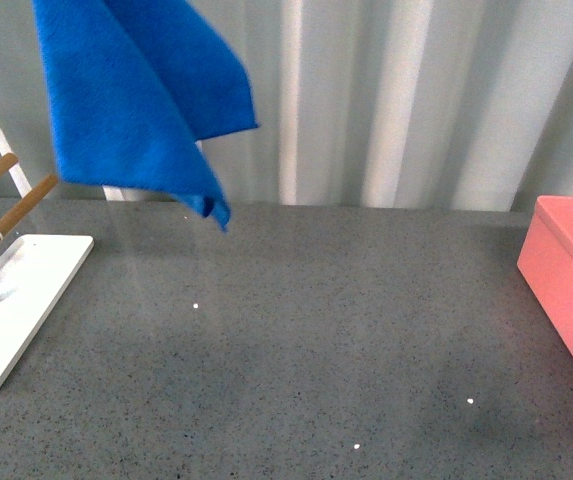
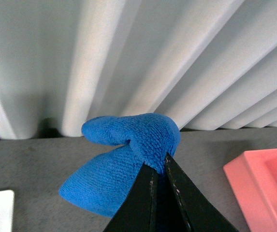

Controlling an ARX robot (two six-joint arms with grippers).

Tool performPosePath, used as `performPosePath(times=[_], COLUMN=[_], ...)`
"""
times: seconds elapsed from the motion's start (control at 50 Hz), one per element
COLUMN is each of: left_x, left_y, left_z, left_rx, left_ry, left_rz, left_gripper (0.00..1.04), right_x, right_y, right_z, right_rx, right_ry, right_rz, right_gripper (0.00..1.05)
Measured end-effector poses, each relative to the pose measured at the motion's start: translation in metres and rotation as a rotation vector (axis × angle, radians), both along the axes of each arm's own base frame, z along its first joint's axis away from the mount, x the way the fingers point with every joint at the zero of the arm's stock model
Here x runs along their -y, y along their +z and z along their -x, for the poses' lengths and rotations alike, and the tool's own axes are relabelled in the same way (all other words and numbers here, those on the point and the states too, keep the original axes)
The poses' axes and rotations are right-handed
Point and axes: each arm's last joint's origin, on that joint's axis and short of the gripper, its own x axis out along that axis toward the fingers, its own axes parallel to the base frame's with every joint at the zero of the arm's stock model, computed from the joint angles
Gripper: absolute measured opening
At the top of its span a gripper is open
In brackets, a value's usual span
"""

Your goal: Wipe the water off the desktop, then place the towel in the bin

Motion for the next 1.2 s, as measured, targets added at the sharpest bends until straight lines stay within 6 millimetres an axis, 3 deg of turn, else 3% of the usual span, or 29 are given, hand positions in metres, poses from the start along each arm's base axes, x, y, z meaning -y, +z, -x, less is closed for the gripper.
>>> performPosePath(times=[0.12, 0.28, 0.36, 0.5, 0.6, 0.82, 0.96, 1.08, 1.2], left_x=[0.01, 0.032, 0.046, 0.072, 0.086, 0.111, 0.113, 0.113, 0.113], left_y=[0.014, 0.019, 0.008, -0.038, -0.056, -0.058, -0.058, -0.058, -0.058], left_z=[0.007, 0.026, 0.038, 0.059, 0.069, 0.088, 0.089, 0.089, 0.089], left_rx=[0.057, 0.142, 0.164, 0.085, 0.042, 0.054, 0.061, 0.064, 0.065], left_ry=[-0.054, -0.161, -0.212, -0.296, -0.33, -0.397, -0.387, -0.386, -0.388], left_rz=[0.059, 0.134, 0.155, 0.169, 0.181, 0.192, 0.175, 0.173, 0.171], left_gripper=[0.04, 0.04, 0.04, 0.04, 0.04, 0.04, 0.04, 0.04, 0.04], right_x=[0.0, 0.0, 0.0, 0.0, 0.0, 0.0, 0.0, 0.001, -0.002], right_y=[0.0, 0.0, 0.0, 0.0, 0.0, 0.0, 0.0, -0.001, 0.011], right_z=[0.0, 0.0, 0.0, 0.0, 0.0, 0.0, 0.0, -0.014, -0.038], right_rx=[0.0, 0.0, 0.0, 0.0, 0.0, 0.0, 0.0, -0.309, -0.37], right_ry=[0.0, 0.0, 0.0, 0.0, 0.001, 0.0, 0.0, 0.158, 0.355], right_rz=[0.0, 0.0, 0.0, 0.0, 0.0, 0.0, 0.0, -0.059, -0.079], right_gripper=[0.98, 0.98, 0.98, 0.98, 0.98, 0.98, 0.98, 0.98, 0.98])
